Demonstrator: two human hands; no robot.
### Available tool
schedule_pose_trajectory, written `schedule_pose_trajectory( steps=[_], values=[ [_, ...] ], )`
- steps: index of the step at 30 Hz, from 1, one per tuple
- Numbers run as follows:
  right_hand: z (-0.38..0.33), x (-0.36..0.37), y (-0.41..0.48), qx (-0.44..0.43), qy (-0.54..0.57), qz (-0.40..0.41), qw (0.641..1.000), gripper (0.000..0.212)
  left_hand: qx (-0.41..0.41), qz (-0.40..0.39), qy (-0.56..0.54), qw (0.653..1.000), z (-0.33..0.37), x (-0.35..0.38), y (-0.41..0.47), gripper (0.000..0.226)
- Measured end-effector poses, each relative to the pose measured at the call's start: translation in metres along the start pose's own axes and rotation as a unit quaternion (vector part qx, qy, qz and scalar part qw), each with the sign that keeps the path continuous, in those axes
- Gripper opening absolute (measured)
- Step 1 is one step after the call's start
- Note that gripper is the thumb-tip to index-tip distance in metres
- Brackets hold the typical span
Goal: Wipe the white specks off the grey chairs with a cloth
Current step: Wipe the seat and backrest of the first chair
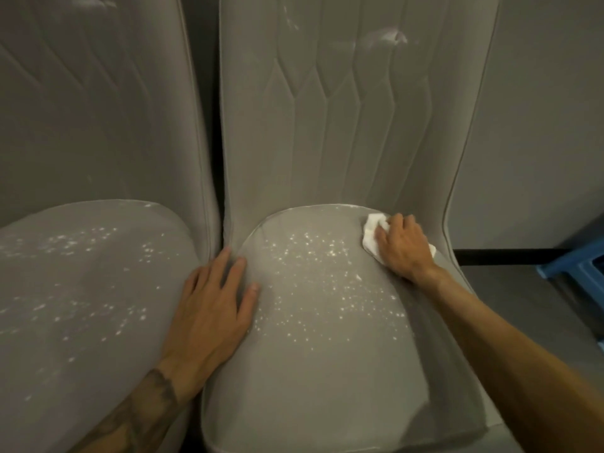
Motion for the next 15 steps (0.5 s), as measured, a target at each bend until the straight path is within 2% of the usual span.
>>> schedule_pose_trajectory(
  steps=[2,6,8,11,12,13,15],
  values=[
    [-0.028,0.009,-0.003,-0.032,-0.024,-0.011,0.999,0.036,-0.003,0.000,-0.004,1.000,-0.001,0.000,0.001,0.070],
    [-0.063,0.022,-0.032,-0.168,0.062,-0.049,0.983,0.029,-0.004,0.000,0.002,1.000,-0.002,0.000,0.001,0.071],
    [-0.038,0.014,-0.025,-0.145,0.043,-0.063,0.986,0.030,-0.002,-0.002,0.004,1.000,-0.001,0.000,0.001,0.072],
    [0.007,-0.002,-0.005,-0.004,0.003,-0.024,1.000,0.036,-0.001,0.000,0.001,1.000,-0.001,-0.001,0.001,0.072],
    [0.002,-0.002,-0.004,0.008,-0.019,-0.013,1.000,0.037,-0.002,0.005,0.001,1.000,-0.001,-0.001,0.002,0.072],
    [-0.013,0.002,-0.007,-0.012,-0.033,-0.013,0.999,0.038,-0.001,0.007,0.001,1.000,0.000,-0.002,0.002,0.071],
    [-0.048,0.016,-0.023,-0.116,-0.008,-0.025,0.993,0.034,0.001,0.008,-0.002,1.000,0.001,-0.001,0.001,0.069]
  ],
)
Point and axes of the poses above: each hand's wrist, its own y-axis towards the middle knuckle, its own x-axis out of the palm, z = x × y, the point moved 8 cm from there along y, towards the middle knuckle, and after that the axes turned 4 degrees about y, right-handed, at the moved point
